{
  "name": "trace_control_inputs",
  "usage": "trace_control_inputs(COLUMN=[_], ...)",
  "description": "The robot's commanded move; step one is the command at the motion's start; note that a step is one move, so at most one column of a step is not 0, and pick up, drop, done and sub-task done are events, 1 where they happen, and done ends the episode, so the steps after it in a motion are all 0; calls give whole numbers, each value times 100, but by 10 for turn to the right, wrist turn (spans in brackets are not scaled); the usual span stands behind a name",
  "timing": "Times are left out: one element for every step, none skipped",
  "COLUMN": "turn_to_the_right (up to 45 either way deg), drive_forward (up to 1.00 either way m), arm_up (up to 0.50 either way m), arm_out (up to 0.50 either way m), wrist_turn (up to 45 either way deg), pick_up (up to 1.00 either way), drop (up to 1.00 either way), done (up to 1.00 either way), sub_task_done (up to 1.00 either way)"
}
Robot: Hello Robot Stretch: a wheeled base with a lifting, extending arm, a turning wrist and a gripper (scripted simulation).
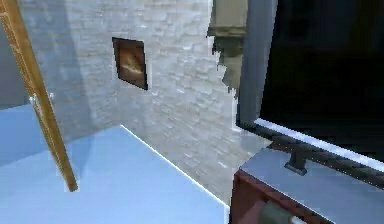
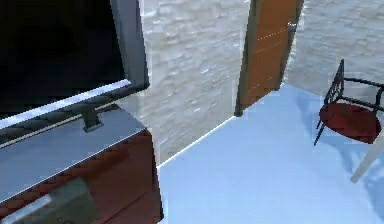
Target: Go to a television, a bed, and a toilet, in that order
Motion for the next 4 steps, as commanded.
trace_control_inputs(turn_to_the_right=[-450,-180,0,0], drive_forward=[0,0,100,100], arm_up=[0,0,0,0], arm_out=[0,0,0,0], wrist_turn=[0,0,0,0], pick_up=[0,0,0,0], drop=[0,0,0,0], done=[0,0,0,0], sub_task_done=[0,0,0,0])
